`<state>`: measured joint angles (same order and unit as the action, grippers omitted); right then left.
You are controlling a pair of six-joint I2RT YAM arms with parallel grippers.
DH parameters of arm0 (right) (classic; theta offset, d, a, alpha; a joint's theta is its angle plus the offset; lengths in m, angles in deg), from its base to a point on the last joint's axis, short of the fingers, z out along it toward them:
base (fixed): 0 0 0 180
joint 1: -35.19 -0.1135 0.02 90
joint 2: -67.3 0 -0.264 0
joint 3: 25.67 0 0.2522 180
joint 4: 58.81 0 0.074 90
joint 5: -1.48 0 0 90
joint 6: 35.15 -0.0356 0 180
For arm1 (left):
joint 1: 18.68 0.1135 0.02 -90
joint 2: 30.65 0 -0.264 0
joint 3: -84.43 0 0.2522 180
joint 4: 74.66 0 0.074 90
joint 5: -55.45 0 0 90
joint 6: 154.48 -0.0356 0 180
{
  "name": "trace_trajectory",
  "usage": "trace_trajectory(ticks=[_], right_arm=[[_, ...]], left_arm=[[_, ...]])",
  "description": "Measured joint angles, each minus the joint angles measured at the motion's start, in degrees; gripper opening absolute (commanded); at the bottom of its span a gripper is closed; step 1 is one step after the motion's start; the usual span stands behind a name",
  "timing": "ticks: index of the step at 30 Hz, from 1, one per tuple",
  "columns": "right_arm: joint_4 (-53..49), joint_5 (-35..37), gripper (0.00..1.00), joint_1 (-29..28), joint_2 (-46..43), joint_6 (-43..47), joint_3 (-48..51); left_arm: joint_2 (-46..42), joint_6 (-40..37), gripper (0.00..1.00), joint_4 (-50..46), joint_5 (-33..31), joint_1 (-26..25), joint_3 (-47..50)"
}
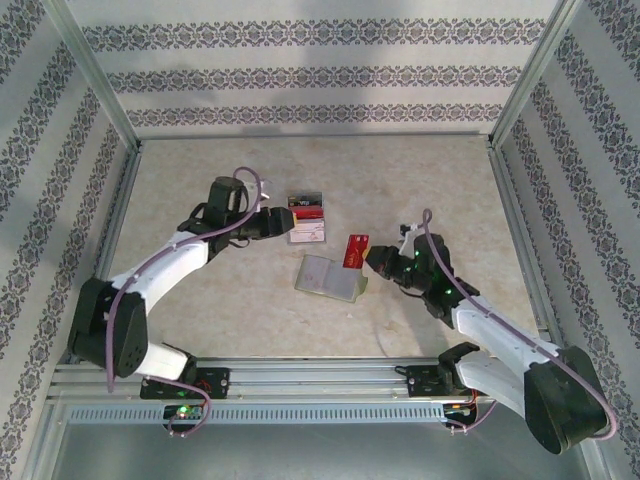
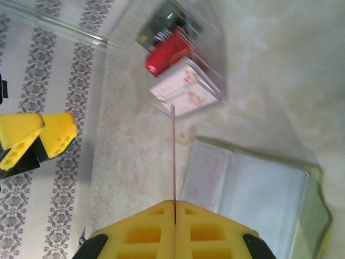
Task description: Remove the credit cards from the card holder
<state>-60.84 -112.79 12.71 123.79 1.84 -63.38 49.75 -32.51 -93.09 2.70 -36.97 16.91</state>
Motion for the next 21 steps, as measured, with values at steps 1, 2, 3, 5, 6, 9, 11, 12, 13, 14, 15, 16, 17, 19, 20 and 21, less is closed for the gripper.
trace_trajectory(ticks=[1,2,3,5,6,9,11,12,13,14,15,16,17,19,20,21], right_arm=[[-1.2,-0.5,0.0,0.4,-0.5,1.8,-1.5],[-2.5,-1.1,0.0,0.7,-1.3,4.4,-3.2],[-3.8,-1.6,0.0,1.0,-2.0,7.1,-4.9],[-5.5,-2.6,0.0,1.5,-2.9,11.3,-7.1],[-6.3,-3.2,0.0,1.8,-3.1,13.3,-8.1],[-8.8,-5.2,0.0,2.5,-3.1,18.9,-10.5],[-10.4,-6.4,0.0,2.7,-2.8,22.2,-12.0],[-11.6,-7.1,0.0,2.9,-2.5,24.2,-13.1],[-12.6,-7.6,0.0,2.9,-2.1,25.8,-14.1],[-13.8,-8.2,0.0,2.9,-1.6,27.9,-15.4],[-14.9,-8.6,0.0,2.9,-1.2,29.7,-16.7],[-16.0,-9.0,0.0,2.9,-0.7,31.4,-18.0],[-17.2,-9.5,0.0,2.9,-0.2,33.4,-19.5],[-19.1,-10.4,0.0,2.9,0.7,36.9,-22.0],[-20.3,-11.1,0.0,2.9,1.2,38.9,-23.4],[-21.5,-11.7,0.0,2.9,1.7,41.1,-24.8]], left_arm=[[-1.5,-0.9,0.54,-0.4,-0.1,0.3,0.0],[-3.2,-2.1,0.56,-1.0,-0.3,0.5,0.1],[-5.1,-3.3,0.57,-1.5,-0.4,0.7,0.2],[-8.3,-5.6,0.61,-2.7,-1.0,0.8,0.2],[-9.9,-6.8,0.62,-3.1,-1.3,0.8,0.2],[-14.9,-10.7,0.66,-4.2,-2.1,0.8,0.4],[-17.8,-13.0,0.71,-4.2,-2.4,0.8,0.9],[-19.6,-14.5,0.74,-4.2,-2.3,0.8,1.4],[-20.9,-15.5,0.77,-4.2,-2.0,0.9,1.8],[-22.6,-17.0,0.79,-4.1,-1.2,1.0,2.3],[-24.2,-18.5,0.79,-4.1,-0.1,1.0,2.8],[-25.2,-19.5,0.79,-4.1,0.7,1.1,3.0],[-26.5,-20.8,0.79,-4.1,2.0,1.2,3.2],[-28.2,-22.9,0.79,-4.0,4.4,1.2,3.2],[-28.9,-24.0,0.79,-4.0,5.6,1.2,3.2],[-29.4,-25.2,0.79,-4.0,7.0,1.2,3.2]])
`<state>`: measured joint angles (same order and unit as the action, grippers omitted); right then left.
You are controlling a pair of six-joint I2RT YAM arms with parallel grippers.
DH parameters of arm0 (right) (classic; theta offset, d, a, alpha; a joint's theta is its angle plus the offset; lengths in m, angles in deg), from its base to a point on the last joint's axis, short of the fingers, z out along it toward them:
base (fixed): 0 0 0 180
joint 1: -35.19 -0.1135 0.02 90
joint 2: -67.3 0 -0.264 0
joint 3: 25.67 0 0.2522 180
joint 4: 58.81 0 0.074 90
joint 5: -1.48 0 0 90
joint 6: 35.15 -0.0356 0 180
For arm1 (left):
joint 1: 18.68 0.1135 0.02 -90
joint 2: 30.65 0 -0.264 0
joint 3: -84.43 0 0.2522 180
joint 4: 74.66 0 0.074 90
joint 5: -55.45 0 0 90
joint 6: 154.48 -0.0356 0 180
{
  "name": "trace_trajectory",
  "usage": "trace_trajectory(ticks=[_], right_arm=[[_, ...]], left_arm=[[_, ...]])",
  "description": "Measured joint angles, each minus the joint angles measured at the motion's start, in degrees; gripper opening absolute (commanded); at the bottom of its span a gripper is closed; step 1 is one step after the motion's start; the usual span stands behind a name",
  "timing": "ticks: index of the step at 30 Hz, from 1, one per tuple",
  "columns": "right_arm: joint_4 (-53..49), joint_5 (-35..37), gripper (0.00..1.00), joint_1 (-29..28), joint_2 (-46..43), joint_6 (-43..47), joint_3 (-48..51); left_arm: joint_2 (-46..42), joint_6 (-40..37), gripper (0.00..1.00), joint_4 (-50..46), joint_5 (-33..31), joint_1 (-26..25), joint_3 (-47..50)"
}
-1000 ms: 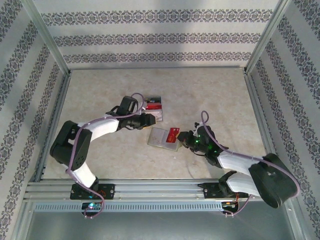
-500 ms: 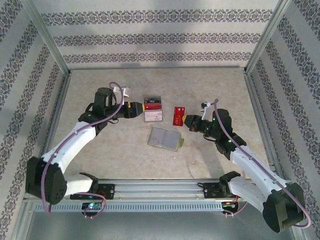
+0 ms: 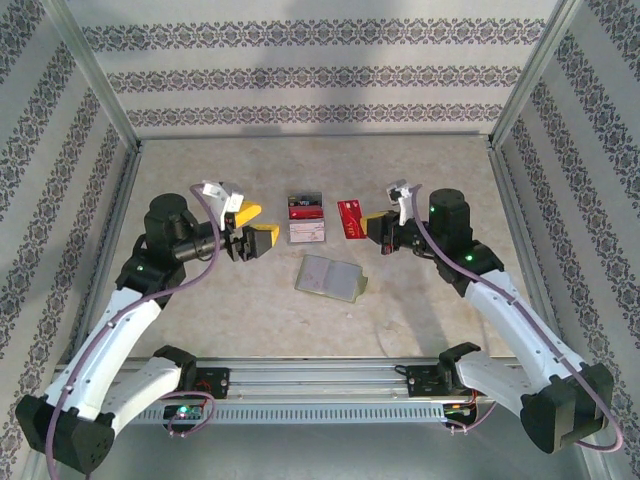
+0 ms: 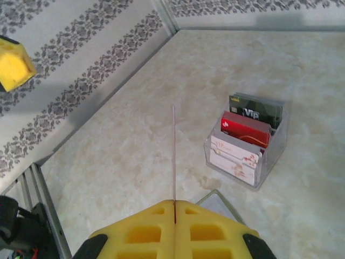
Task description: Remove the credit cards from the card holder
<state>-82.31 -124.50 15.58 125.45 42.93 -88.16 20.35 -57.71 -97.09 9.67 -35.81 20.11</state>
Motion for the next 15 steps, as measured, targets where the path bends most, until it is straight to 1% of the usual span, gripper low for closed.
trace_trajectory(ticks=[2,4,9,12,15], right_arm=[[-2.3,-1.2,0.0,0.0,0.9,3.7,-2.4],[-4.4,-2.3,0.0,0.0,1.7,7.4,-4.4],[-10.1,-4.0,0.0,-1.7,2.4,18.6,-8.2],[-13.4,-3.8,0.0,-4.5,2.4,25.8,-10.0],[-16.2,-2.5,0.0,-7.3,2.4,32.5,-11.6]], left_arm=[[-0.4,-1.9,0.85,0.0,2.4,0.0,0.0],[-0.3,-3.7,0.86,-0.1,5.0,0.0,0.0],[0.8,-8.0,0.86,0.3,12.3,0.0,-0.1],[1.8,-10.3,0.85,0.5,14.7,-0.2,-0.2],[3.5,-12.9,0.81,0.3,15.8,-1.1,-0.8]])
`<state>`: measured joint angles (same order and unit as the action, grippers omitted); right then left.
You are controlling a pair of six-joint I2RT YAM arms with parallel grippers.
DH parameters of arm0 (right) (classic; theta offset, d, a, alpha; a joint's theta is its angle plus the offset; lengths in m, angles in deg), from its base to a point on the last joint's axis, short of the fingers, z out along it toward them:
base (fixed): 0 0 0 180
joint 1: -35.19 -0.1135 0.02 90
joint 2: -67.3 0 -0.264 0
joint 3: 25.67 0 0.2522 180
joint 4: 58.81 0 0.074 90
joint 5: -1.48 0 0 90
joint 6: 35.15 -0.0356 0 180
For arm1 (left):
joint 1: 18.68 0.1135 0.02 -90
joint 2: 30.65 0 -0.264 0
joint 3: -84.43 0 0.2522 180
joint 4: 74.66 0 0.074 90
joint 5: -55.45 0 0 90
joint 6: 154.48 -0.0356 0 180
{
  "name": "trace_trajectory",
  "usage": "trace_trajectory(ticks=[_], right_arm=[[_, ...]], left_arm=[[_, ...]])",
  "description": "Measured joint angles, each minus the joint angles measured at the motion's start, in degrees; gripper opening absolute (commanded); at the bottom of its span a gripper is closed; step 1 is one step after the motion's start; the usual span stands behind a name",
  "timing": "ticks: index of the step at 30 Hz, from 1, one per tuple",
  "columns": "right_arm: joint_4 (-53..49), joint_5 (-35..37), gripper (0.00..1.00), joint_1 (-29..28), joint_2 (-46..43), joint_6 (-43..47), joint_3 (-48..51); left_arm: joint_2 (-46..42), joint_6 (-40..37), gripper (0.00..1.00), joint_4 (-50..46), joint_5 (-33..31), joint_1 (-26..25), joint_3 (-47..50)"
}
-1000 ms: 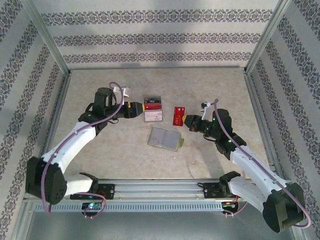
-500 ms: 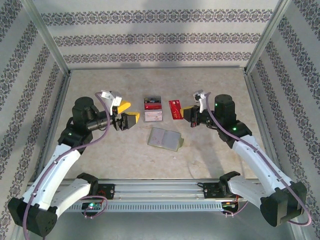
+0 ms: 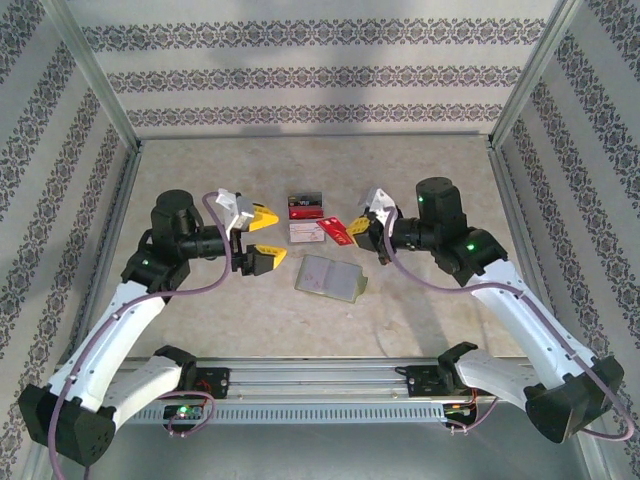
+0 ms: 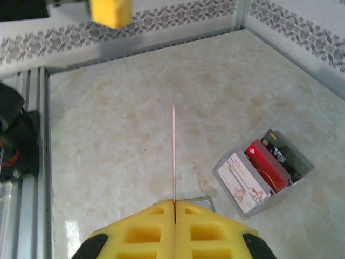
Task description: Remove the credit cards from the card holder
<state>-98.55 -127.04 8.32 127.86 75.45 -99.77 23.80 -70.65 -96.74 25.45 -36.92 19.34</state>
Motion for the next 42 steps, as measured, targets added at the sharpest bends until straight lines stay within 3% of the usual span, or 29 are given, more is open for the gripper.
trace_trajectory(ticks=[9,18,26,30,33,34,38,42], right_arm=[[-9.0,2.3,0.0,-4.1,3.0,14.1,-7.6],[-13.7,3.9,0.0,-7.5,5.1,19.9,-9.8],[-14.8,5.2,0.0,-9.4,6.5,21.3,-10.3],[-14.8,6.5,0.0,-9.4,6.6,21.4,-10.3],[-14.6,7.1,0.0,-9.2,6.6,21.4,-10.3],[-14.5,7.1,0.01,-9.2,6.6,21.4,-10.3],[-14.5,6.2,0.34,-8.4,6.6,20.8,-10.3],[-16.2,5.8,0.55,-7.6,6.0,20.4,-10.9]], left_arm=[[6.8,-8.9,0.71,-3.0,-1.9,-7.0,-4.0],[12.7,-15.8,0.64,-5.6,-5.3,-11.0,-7.9],[14.8,-18.5,0.28,-6.2,-6.3,-12.5,-9.0],[14.9,-19.2,0.03,-6.3,-6.3,-12.6,-9.0],[14.9,-19.2,0.0,-6.3,-6.3,-12.8,-9.0],[14.9,-19.2,0.0,-6.3,-6.3,-12.8,-9.0],[14.4,-18.5,0.0,-4.0,-6.4,-12.9,-7.5],[11.9,-15.8,0.0,2.1,-7.7,-13.6,-1.9]])
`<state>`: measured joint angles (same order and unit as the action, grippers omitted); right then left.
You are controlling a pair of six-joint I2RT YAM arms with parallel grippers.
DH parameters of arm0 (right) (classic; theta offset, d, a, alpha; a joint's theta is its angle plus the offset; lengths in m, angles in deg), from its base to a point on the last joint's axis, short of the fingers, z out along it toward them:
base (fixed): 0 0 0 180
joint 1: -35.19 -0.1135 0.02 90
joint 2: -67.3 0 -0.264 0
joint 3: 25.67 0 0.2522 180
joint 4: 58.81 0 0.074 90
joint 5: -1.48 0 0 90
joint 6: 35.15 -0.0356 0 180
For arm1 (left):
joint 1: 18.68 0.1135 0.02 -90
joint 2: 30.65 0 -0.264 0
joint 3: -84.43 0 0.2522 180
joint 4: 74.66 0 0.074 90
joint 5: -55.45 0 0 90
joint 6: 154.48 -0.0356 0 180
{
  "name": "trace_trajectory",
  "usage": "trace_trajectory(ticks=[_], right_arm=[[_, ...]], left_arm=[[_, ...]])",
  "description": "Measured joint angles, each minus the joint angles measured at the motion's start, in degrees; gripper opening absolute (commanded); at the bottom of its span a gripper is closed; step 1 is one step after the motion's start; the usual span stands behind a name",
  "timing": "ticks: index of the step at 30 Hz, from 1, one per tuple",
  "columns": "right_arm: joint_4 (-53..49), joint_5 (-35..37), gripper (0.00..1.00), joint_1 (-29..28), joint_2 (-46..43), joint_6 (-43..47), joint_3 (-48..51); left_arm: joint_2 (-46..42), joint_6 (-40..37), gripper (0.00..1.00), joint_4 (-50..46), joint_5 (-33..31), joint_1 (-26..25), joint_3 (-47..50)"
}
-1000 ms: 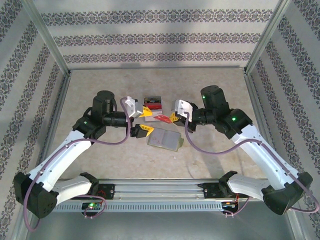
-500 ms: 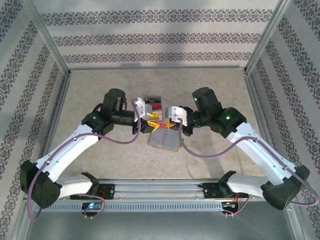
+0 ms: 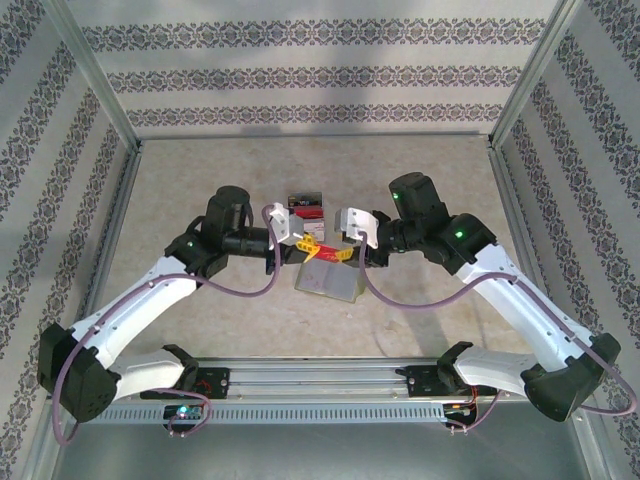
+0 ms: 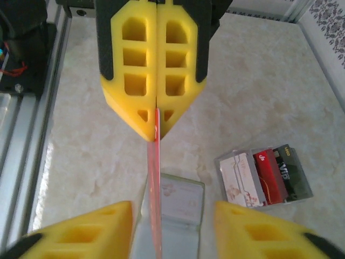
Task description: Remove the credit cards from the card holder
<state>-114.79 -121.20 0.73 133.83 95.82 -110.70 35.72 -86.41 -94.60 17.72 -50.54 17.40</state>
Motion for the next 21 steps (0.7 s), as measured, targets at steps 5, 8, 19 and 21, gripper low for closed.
trace_trajectory(ticks=[5,8,19,21], right_arm=[[-7.2,0.1,0.75,0.2,0.0,1.0,-6.1],[-10.9,1.0,0.8,-0.4,0.1,1.6,-10.3],[-18.5,7.3,0.67,-6.5,7.1,4.1,-16.3],[-19.0,8.5,0.63,-7.2,8.2,4.7,-16.4]], left_arm=[[-3.5,3.4,0.0,9.6,-3.2,-1.7,7.1],[-5.3,4.8,0.0,16.0,-6.0,-3.4,11.0],[-6.0,7.9,0.0,29.9,-10.4,-4.9,15.9],[-6.0,8.3,0.0,31.0,-10.4,-5.0,15.9]])
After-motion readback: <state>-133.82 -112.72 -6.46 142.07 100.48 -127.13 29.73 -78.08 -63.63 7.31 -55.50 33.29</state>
